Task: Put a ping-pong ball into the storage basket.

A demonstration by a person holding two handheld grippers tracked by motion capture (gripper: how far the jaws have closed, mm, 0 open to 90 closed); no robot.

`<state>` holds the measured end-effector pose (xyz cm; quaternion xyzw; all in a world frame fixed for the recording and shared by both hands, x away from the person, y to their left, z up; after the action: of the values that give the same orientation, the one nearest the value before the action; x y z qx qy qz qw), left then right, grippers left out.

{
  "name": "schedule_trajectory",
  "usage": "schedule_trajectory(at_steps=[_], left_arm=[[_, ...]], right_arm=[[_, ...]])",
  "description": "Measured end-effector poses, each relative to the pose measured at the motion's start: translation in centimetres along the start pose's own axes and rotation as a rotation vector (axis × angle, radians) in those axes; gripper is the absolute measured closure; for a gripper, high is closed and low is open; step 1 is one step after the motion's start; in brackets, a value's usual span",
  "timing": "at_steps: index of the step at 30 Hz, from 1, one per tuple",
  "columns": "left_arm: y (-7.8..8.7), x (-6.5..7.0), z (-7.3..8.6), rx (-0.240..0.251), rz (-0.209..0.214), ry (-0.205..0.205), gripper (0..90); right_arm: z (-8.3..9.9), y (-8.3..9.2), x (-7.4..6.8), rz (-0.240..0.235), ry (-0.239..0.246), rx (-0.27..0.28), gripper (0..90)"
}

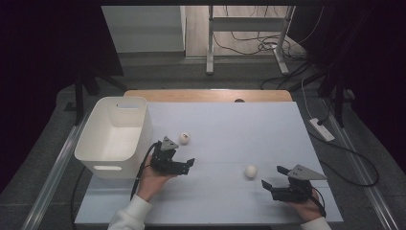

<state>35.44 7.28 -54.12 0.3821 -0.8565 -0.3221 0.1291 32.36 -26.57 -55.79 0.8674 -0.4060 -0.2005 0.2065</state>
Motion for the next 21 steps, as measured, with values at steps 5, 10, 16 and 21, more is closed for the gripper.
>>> schedule_trajectory(at_steps=[5,10,16,21], left_arm=[[-0.1,0.1,-0.7,0.001,0.004,-0.009,8.9],[-0.5,0.0,-1.3,-0.012,0.005,-0.019,8.2],[-1.0,-0.3,-1.6,-0.023,0.013,-0.014,8.4],[-1.4,-0.7,-1.5,-0.029,0.023,0.006,8.7]], right_arm=[[0.0,0.0,0.0,-0.002,-0.002,0.0,15.5],[0.0,0.1,0.0,-0.002,-0.004,0.003,15.5],[0.0,0.1,0.1,0.002,-0.004,0.004,15.5],[0.0,0.1,0.1,0.005,-0.006,0.004,15.4]])
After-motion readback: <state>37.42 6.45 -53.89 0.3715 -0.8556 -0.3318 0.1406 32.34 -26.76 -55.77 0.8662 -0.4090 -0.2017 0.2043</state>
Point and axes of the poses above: each handheld gripper's, and its own axes: y roughly backward along the jaws, z roughly out of its underside, x roughly to its right, the point moved 8 cm from there along -y, roughly forward along the jaws, and after that the axes turned 11 degrees about -y, right-handed, at the moved point
